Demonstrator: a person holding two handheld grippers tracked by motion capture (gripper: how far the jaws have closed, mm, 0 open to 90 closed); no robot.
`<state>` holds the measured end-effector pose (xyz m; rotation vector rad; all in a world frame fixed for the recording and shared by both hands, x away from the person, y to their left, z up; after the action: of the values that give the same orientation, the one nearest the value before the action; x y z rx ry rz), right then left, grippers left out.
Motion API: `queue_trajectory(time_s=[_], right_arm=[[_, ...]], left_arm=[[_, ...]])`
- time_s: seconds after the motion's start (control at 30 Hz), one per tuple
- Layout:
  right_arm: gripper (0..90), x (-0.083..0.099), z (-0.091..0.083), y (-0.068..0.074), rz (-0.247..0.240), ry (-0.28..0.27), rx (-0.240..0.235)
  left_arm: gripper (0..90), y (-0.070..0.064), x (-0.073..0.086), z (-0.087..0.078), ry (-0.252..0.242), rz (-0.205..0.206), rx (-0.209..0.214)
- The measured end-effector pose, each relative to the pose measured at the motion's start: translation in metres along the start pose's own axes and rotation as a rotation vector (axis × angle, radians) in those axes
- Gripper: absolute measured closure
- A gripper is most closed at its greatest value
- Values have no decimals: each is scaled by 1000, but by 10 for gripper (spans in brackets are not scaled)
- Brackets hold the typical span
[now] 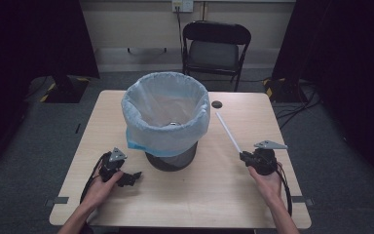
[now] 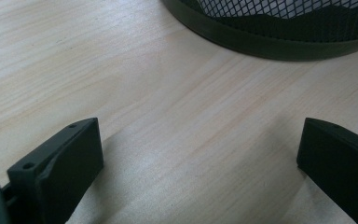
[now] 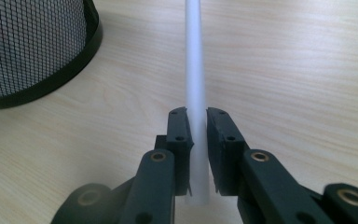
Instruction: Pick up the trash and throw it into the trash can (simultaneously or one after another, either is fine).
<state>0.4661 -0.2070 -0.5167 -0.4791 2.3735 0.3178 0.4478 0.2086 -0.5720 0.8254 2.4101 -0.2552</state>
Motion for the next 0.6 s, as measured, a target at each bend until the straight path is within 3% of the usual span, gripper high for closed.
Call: queue_trajectory(time_s=[0.6], right_arm=[[802,-22,-23,6,1,-80,-21]], left_arm=[[0,0,0,0,0,0,0]])
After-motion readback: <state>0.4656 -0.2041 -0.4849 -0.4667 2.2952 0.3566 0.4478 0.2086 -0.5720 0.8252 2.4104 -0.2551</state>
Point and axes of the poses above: each handheld gripper's, and its own axes: z roughly forward along the jaws, x roughly out of its underside, y roughly to its left, the point moved 10 cm from there along z, roughly forward along the jaws, and after that the axes turned 10 degrees about y, right-handed, at the moved point
